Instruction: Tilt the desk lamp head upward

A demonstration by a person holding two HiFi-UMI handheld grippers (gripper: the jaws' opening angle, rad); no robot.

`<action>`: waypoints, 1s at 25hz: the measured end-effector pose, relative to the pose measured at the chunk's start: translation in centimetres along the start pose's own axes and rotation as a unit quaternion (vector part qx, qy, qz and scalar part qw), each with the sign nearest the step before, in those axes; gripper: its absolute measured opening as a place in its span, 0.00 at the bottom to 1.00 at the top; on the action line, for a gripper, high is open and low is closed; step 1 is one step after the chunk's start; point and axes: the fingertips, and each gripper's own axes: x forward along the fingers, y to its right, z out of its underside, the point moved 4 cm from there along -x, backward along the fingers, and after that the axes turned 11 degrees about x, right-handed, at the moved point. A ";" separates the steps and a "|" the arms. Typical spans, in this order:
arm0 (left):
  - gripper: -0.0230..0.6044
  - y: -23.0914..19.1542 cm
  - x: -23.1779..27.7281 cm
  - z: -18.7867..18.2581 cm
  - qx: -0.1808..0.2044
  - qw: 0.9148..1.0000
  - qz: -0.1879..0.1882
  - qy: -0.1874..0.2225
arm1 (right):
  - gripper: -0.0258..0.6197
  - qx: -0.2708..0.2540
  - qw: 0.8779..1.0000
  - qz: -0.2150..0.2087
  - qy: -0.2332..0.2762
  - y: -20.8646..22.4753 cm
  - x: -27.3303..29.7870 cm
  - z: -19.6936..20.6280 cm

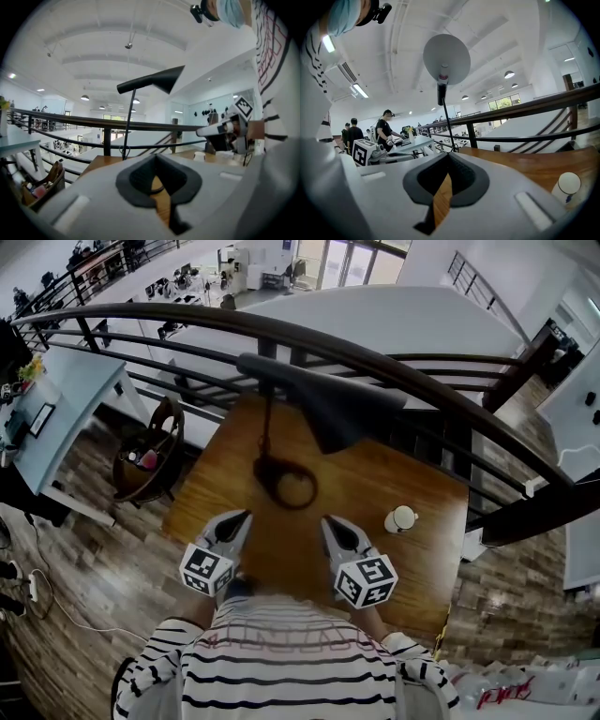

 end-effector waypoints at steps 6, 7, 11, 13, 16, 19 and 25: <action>0.04 0.2 -0.7 -0.3 -0.003 1.000 0.001 0.000 | 0.04 -0.004 1.000 -0.001 0.002 -0.9 -0.3 -0.3; 0.04 0.2 -0.8 -0.3 -0.003 1.000 0.001 0.000 | 0.04 -0.005 1.000 -0.002 0.002 -0.9 -0.4 -0.4; 0.04 -0.1 -1.2 -0.1 -0.005 1.000 -0.001 0.001 | 0.04 -0.007 1.000 0.000 0.002 -1.3 -0.2 -0.3; 0.04 -0.3 -1.5 -0.1 -0.006 1.000 -0.002 0.002 | 0.04 -0.009 1.000 0.000 0.002 -1.6 -0.2 -0.3; 0.04 -0.5 -2.0 -0.1 -0.008 1.000 -0.002 0.003 | 0.04 -0.012 1.000 -0.001 0.004 -2.1 -0.1 -0.5; 0.04 -0.6 -2.4 -0.1 -0.009 1.000 -0.001 0.004 | 0.04 -0.013 1.000 -0.002 0.004 -2.6 0.0 -0.4; 0.04 -0.2 -2.9 -0.3 -0.010 1.000 0.002 0.009 | 0.04 -0.017 1.000 -0.003 0.004 -3.4 -0.5 -0.1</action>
